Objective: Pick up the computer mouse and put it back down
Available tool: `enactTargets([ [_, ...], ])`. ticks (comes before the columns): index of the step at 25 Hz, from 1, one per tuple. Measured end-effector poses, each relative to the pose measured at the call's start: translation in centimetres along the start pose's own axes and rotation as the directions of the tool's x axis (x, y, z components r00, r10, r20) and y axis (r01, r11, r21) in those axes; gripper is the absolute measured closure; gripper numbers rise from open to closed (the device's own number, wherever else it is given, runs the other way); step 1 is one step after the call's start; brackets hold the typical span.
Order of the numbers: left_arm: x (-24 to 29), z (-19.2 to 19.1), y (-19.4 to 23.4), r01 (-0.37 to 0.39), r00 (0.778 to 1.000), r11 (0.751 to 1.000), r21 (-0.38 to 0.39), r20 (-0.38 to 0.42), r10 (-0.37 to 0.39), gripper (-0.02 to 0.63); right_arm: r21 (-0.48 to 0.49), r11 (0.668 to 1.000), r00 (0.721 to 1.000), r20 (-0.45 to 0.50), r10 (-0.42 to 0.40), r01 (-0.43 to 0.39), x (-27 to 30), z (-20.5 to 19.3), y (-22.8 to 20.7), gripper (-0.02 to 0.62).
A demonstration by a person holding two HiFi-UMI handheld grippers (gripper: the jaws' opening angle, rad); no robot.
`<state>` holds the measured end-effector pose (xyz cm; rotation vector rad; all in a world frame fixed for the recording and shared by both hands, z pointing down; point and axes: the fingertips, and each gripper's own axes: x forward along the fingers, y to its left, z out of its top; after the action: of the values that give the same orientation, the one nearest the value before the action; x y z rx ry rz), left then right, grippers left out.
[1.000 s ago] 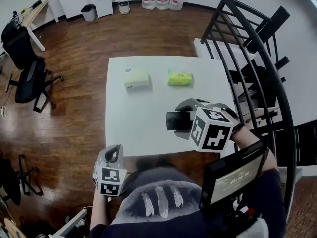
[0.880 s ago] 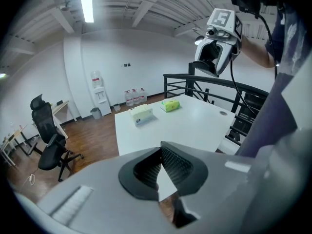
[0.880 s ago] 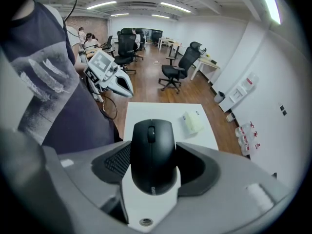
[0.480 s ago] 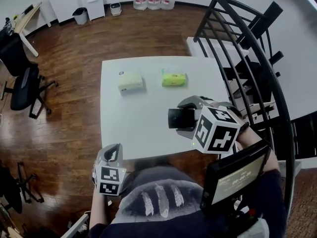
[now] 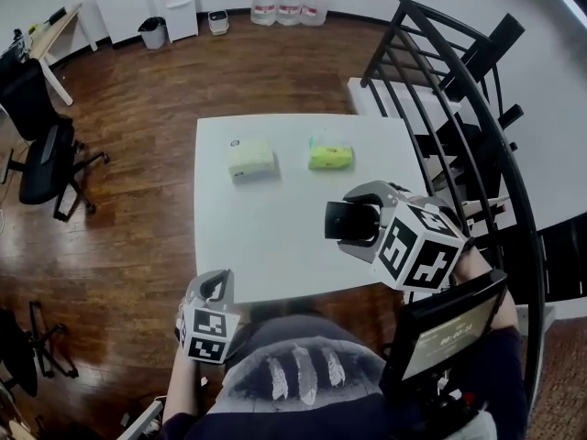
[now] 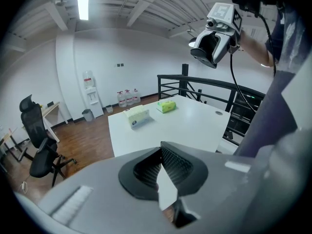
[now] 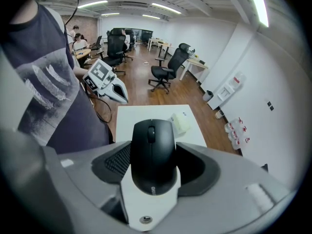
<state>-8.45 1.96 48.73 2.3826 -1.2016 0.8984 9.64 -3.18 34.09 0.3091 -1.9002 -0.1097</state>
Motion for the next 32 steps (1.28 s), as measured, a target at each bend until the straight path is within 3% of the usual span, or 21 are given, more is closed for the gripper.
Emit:
enactTargets([
  [9, 0.3, -1.9, 1.6, 0.059, 0.998, 0.998, 0.011, -0.005, -0.059, 0.591, 0.072, 0.997, 0.999, -0.022, -0.031, 0.032, 1.1, 1.7, 0.1, 0.305],
  [20, 1.3, -2.6, 2.4, 0.117, 0.993, 0.993, 0.029, -0.013, -0.117, 0.591, 0.305, 0.950, 0.998, -0.004, -0.066, 0.064, 6.1, 2.0, -2.2, 0.305],
  [27, 2.7, -1.3, 3.0, 0.103, 0.995, 0.994, 0.026, -0.021, -0.102, 0.591, 0.515, 0.856, 0.995, 0.050, -0.083, 0.045, 10.9, 0.1, -5.8, 0.305],
  [32, 4.1, -0.8, 3.5, 0.092, 0.995, 0.995, 0.023, -0.044, -0.091, 0.591, 0.655, 0.753, 0.993, 0.041, -0.109, 0.055, 15.4, -2.8, -8.4, 0.305],
])
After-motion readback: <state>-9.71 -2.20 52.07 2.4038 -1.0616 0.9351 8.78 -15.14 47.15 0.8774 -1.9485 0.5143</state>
